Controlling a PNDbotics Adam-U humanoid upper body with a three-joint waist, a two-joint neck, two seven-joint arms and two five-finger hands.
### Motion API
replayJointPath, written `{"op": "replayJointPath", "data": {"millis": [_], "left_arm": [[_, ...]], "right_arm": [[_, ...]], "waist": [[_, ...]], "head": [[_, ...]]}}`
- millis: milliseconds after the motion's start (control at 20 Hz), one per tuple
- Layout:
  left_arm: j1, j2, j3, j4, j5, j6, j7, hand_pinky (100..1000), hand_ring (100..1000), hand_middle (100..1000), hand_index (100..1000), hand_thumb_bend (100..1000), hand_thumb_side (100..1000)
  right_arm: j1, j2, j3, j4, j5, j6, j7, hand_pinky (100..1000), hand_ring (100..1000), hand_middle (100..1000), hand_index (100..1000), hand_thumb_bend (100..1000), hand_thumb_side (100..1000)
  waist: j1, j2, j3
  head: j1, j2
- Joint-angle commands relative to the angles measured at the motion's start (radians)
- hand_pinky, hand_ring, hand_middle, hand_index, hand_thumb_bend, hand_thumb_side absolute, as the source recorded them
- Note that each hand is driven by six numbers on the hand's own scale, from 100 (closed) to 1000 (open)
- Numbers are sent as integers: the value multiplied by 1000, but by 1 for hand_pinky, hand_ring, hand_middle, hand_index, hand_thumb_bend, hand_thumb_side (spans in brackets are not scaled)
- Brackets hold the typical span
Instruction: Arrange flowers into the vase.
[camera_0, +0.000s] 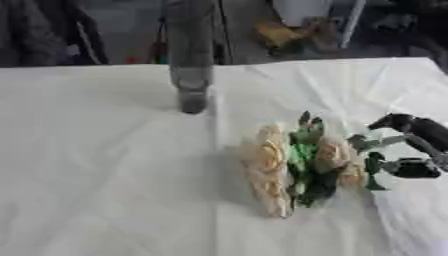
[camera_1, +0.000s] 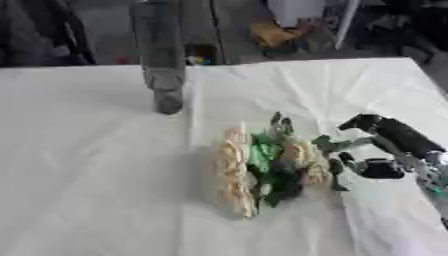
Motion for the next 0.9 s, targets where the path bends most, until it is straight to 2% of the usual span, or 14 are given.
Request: {"op": "replayJointPath", "data": {"millis": [50,900], "left_arm": [[-8,16,1,-8,3,-1,-3,682,645,620,814,368,154],[-8,15,-2,-6,6,-1,-7,682,645,620,814,367,154]], "right_arm": [[-20,-20,-2,10,14,-1,-7,772,824,743,828,329,234],[-78,-5,23,101,57,-19,-10,767,821,742,824,332,239]], "waist": [[2,-13,0],[9,-15,4]], "head": [[-4,-7],[-11,-4]]}}
